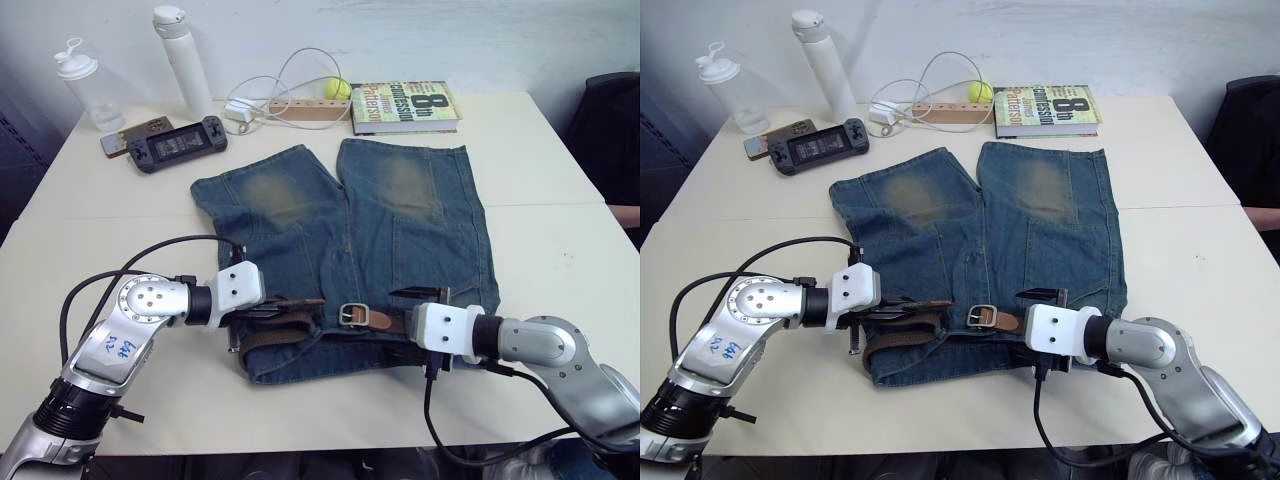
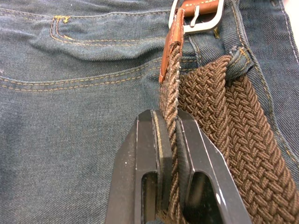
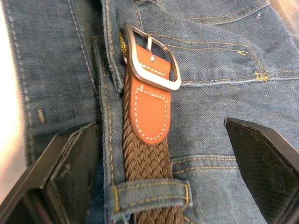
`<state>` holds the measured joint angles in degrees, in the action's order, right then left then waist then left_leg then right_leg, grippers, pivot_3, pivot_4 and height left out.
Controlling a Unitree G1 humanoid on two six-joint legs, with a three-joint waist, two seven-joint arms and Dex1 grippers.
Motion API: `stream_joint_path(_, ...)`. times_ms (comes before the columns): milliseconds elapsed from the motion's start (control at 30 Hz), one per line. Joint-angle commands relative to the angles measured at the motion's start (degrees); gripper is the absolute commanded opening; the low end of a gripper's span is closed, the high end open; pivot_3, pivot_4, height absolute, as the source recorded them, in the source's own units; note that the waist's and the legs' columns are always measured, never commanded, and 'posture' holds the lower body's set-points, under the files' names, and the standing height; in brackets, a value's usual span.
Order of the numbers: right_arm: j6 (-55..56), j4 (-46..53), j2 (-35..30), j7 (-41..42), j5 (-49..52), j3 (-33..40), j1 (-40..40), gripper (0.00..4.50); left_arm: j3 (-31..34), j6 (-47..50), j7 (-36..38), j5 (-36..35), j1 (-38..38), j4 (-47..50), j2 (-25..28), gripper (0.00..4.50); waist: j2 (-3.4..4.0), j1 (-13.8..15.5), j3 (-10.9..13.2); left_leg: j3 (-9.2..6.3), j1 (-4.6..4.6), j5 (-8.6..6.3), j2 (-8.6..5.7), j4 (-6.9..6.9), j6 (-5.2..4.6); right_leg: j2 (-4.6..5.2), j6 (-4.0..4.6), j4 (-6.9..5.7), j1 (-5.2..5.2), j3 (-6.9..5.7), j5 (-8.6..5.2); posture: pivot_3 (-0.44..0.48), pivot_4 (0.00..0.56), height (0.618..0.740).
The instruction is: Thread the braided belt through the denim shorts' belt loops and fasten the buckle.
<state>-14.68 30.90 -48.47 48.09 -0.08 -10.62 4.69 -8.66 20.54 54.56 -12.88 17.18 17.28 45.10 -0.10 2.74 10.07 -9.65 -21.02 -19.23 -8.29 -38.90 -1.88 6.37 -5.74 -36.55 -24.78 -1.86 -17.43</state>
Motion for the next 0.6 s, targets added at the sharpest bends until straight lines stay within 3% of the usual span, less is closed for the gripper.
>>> stream_joint_path(33,1.77,0.26,1.59,-1.00,-0.73,0.12,0.54,4.47,0.28,-0.64,-0.03,0.59,0.48,0.79,-0.34,0.00,0.00,-0.03,0.00,0.01,0.00,0.00,0.00,0.00,0.00,-0.01,0.00,0.00,0.00,0.02,0.00,0.000,0.150,0.740)
stream_joint_path(200,2.67,-0.44,3.26,-1.43,-2.04,-0.75,1.65,4.47,-0.83,0.01,-0.48,0.77,1.92,0.35,-1.87,0.00,0.00,-0.02,0.00,0.08,0.07,-0.01,0.03,0.01,0.01,-0.05,0.00,-0.04,0.00,0.13,0.00,0.000,0.150,0.740)
stream_joint_path(300,2.62,-1.53,5.22,-3.40,-3.40,-0.93,2.58,3.80,-2.31,-0.15,-0.31,1.41,3.81,-1.12,-3.69,0.00,-0.01,0.04,-0.01,0.10,0.06,-0.02,0.03,0.00,-0.01,-0.06,-0.01,-0.04,0.00,0.15,0.01,0.000,0.150,0.740)
stream_joint_path(333,2.54,-1.81,5.46,-3.64,-3.97,-1.13,2.51,3.18,-2.56,-0.31,-0.17,1.61,4.46,-1.81,-3.99,0.00,-0.01,0.05,-0.01,0.12,0.05,-0.02,0.03,-0.01,-0.01,-0.07,-0.02,-0.04,-0.01,0.17,0.01,0.000,0.150,0.740)
stream_joint_path(367,2.52,-1.97,5.54,-3.67,-4.39,-1.28,2.39,3.05,-2.64,-0.40,-0.04,1.75,4.84,-2.24,-4.13,0.00,-0.01,0.05,-0.01,0.14,0.06,-0.02,0.03,0.00,-0.01,-0.07,-0.02,-0.06,-0.02,0.20,0.01,0.000,0.150,0.740)
stream_joint_path(600,-2.29,-1.89,11.25,-8.78,-2.68,1.72,1.50,0.07,-0.74,-1.16,-1.85,3.20,5.66,-6.16,-4.40,0.00,-0.04,-0.28,-0.02,0.58,-0.04,-0.02,0.06,0.02,-0.01,-0.15,-0.02,-0.39,-0.50,0.69,0.01,0.000,0.150,0.740)
